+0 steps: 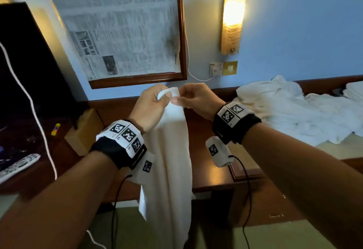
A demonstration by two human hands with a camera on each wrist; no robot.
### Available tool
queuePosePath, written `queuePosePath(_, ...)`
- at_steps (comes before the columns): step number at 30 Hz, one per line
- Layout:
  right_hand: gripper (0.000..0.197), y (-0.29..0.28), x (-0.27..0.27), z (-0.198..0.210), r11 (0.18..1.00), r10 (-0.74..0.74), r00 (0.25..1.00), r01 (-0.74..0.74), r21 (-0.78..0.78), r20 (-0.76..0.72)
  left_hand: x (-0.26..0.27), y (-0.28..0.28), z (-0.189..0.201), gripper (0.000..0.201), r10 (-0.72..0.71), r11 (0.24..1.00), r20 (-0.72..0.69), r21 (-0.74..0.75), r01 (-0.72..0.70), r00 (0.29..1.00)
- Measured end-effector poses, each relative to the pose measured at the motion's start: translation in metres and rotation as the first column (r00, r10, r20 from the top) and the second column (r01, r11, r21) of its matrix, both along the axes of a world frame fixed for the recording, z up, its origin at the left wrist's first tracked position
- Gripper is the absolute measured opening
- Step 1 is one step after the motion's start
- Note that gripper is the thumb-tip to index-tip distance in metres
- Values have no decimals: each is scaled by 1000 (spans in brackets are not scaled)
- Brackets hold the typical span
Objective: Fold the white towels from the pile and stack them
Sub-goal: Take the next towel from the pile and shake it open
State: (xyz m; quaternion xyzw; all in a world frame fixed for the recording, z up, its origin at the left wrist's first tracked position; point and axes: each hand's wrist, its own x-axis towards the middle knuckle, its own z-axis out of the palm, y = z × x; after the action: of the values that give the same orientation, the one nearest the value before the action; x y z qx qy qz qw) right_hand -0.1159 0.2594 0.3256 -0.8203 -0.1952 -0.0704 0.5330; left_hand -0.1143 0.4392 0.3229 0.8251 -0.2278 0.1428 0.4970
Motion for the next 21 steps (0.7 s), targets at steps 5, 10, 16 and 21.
queuePosePath(5,31,8,9,22,992,-33,982,54,-112,185,-2,-4,6,27,7,943,-169,-327,-63,986)
queuePosePath(10,20,0,13,48,984,-33,970,73,-160,239,-5,-5,-12,38,-28,948,-108,-319,-8,994)
queuePosePath(16,12,-25,23,68,967,-185,920,233,-105,345,-14,-19,-65,8,-174,944,-139,-305,125,975)
queuePosePath(21,8,-48,24,73,954,-258,903,295,-57,344,1,-12,-120,9,-159,984,-426,3,177,891)
